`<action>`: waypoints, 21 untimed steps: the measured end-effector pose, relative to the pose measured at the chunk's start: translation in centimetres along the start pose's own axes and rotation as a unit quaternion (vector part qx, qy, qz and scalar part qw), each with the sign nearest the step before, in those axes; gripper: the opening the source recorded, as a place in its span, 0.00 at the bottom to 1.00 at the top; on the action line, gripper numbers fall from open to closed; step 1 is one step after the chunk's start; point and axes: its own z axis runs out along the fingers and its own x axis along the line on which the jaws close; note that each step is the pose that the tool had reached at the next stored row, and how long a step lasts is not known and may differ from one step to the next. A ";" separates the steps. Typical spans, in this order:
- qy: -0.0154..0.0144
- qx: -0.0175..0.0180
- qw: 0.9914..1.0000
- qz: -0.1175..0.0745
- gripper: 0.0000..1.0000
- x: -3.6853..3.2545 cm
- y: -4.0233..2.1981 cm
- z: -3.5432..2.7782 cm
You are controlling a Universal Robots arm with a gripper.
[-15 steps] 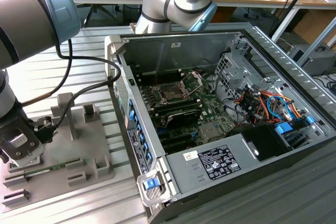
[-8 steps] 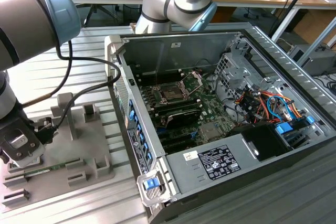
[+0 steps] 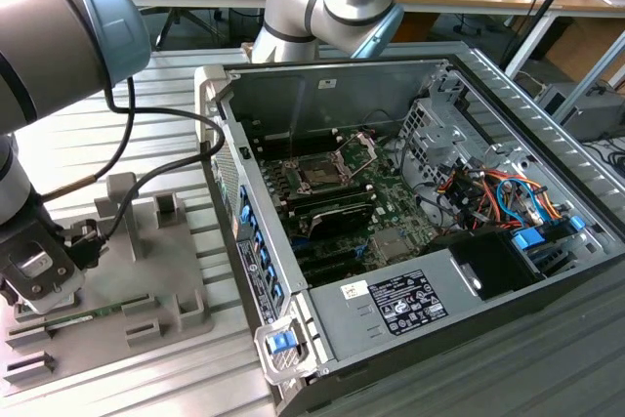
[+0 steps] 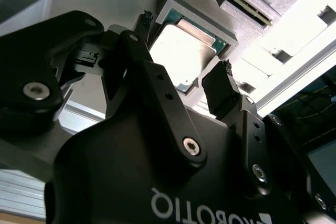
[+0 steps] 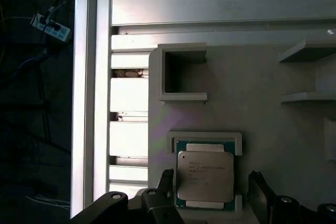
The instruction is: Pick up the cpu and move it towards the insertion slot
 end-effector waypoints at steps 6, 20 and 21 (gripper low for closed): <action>0.000 0.000 1.000 0.000 0.67 0.00 0.00 0.14; 0.000 0.000 1.000 0.000 0.67 0.00 -0.02 0.43; 0.000 0.000 1.000 0.000 0.67 0.00 -0.02 0.46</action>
